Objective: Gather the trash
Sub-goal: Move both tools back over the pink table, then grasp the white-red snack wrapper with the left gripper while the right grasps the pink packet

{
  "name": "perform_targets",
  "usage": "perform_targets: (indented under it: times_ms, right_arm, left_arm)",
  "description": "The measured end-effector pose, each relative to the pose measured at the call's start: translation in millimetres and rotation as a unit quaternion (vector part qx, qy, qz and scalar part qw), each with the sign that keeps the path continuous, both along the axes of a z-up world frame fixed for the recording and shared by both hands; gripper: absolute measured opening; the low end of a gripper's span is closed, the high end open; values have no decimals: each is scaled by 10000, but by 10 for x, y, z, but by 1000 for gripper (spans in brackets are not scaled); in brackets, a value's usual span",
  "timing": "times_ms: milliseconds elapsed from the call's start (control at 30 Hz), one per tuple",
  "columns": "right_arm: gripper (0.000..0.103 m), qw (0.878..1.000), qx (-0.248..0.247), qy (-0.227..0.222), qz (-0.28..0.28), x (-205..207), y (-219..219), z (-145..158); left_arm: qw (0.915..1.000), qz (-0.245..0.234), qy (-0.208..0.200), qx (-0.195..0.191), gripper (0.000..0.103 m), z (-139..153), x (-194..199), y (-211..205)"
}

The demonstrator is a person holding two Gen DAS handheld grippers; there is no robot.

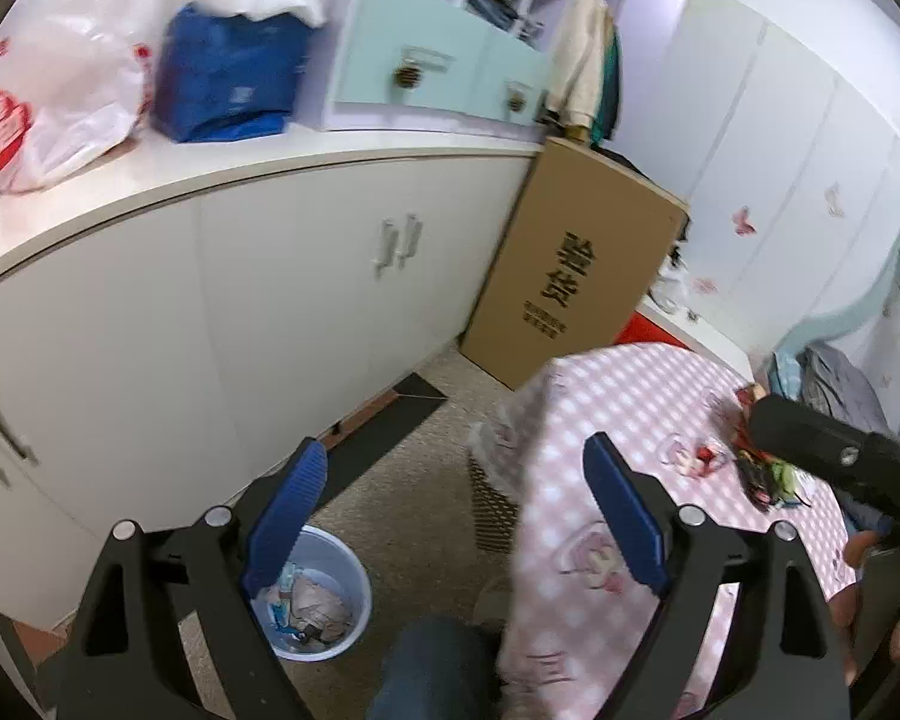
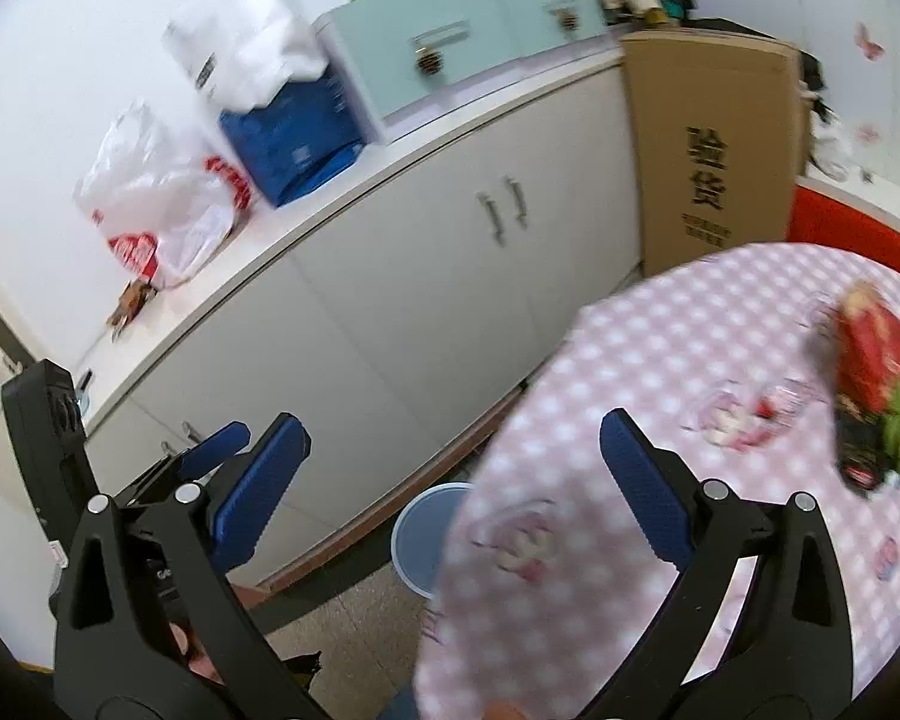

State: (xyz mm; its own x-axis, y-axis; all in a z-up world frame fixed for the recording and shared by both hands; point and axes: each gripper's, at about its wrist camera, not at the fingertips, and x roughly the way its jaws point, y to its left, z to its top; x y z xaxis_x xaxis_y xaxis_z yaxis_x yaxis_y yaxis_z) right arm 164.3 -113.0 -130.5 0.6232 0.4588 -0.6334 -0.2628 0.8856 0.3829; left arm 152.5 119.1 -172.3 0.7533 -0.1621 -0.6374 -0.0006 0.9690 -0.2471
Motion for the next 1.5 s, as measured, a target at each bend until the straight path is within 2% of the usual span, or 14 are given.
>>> perform_targets:
  times_ms: [300, 500, 667, 900, 1133, 1367, 1433, 1467, 1500]
  right_arm:
    - [97, 9944, 32, -117, -1047, -297, -1065, 38]
    - [97, 9823, -20, 33, -1871, -451, -1796, -96]
    - [97, 9704, -208, 204, -2399, -466, -2265, -254]
    - [97, 9641, -134, 363, -2628, -348, -2665, -462]
    - [97, 9636, -384, 497, -2599, -39, -2852, -699]
    - [97, 9630, -689, 515, -2553, 335, -3035, -888]
    - [96, 9645, -740, 500, -2486, 443, -3046, -921]
    - [96, 9653, -821, 490, -2430, 499, -3032, -937]
    - [94, 9663, -969, 481, -2337, 571, -2999, -955]
  left_arm:
    - [9973, -704, -129, 139, 86, 138, 40, -709]
    - [9936, -1097, -130, 235, 86, 137, 122, -1111]
    - [9897, -1380, -26, 373, 86, 25, 256, -1438]
    - [9824, -1751, 183, 618, 86, -222, 488, -1906]
    - [9710, -2106, 427, 1043, 86, -527, 770, -2379]
    - [9635, -2349, 622, 1123, 85, -762, 1035, -2690]
    - [9616, -2416, 662, 1125, 79, -806, 1091, -2743]
    - [9604, -2450, 717, 1118, 68, -829, 1118, -2766]
    - [9597, -2460, 752, 1134, 62, -847, 1141, -2785]
